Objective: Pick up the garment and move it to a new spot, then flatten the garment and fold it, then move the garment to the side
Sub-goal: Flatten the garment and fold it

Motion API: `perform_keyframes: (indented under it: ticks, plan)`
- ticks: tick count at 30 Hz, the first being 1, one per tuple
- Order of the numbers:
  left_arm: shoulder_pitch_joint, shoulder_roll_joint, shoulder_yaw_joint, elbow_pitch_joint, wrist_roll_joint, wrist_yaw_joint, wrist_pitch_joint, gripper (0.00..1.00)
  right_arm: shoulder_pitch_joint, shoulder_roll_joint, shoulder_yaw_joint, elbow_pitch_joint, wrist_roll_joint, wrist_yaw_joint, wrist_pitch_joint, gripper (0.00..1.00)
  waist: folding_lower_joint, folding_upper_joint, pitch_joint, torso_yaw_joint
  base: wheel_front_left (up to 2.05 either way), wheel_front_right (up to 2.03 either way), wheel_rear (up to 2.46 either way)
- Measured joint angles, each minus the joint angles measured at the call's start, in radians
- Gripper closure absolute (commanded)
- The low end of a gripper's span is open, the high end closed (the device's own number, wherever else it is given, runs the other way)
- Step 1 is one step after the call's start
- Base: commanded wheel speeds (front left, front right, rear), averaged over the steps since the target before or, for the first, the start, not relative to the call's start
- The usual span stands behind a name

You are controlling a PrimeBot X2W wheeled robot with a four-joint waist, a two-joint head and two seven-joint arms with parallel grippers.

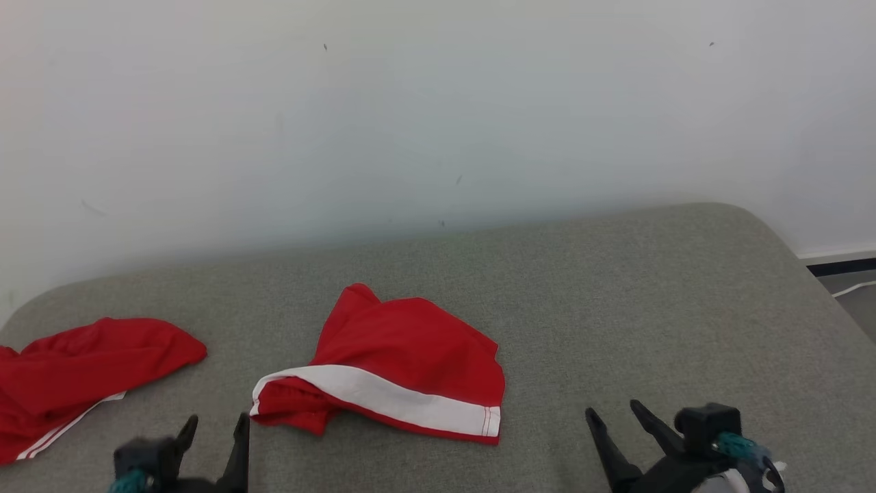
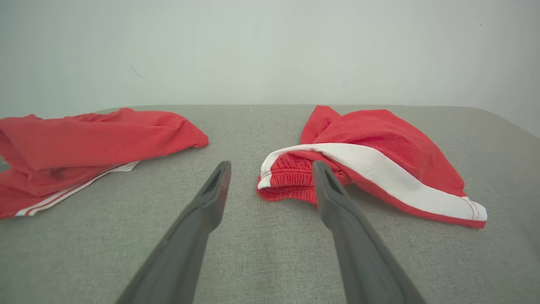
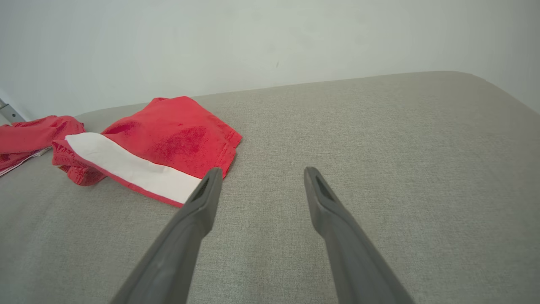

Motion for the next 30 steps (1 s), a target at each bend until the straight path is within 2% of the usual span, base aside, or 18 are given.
perform_keyframes:
  ticks: [3,7,11,20,30]
  plan:
    - [-0.11,0.024,-0.04,0.043,0.033,-0.009,0.069,0.0,-0.054,0.004,0.052,0.014,-0.025,0.021,0.046,0.0,0.0,0.0001,0.017,0.005,0.0,0.0,0.0]
    - [-0.221,0.05,-0.066,0.127,0.047,-0.05,0.152,0.0,-0.13,0.014,0.109,0.05,-0.045,0.042,0.114,0.0,0.0001,0.0,0.046,0.009,0.0,0.0,0.0]
    - [-0.289,0.054,-0.085,0.209,0.047,-0.085,0.226,0.0,-0.196,0.023,0.152,0.094,-0.057,0.055,0.173,0.0,0.0002,0.0002,0.079,0.01,0.0,0.0,0.0]
    - [-0.409,0.033,-0.117,0.337,0.049,-0.144,0.324,0.0,-0.285,0.047,0.221,0.175,-0.078,0.062,0.252,0.0,0.0002,0.0002,0.156,0.008,0.0,0.0,0.0]
    - [-0.52,-0.013,-0.145,0.42,0.054,-0.187,0.357,0.0,-0.348,0.058,0.256,0.223,-0.087,0.069,0.277,0.0,0.0002,0.0003,0.233,0.021,0.0,0.0,0.0]
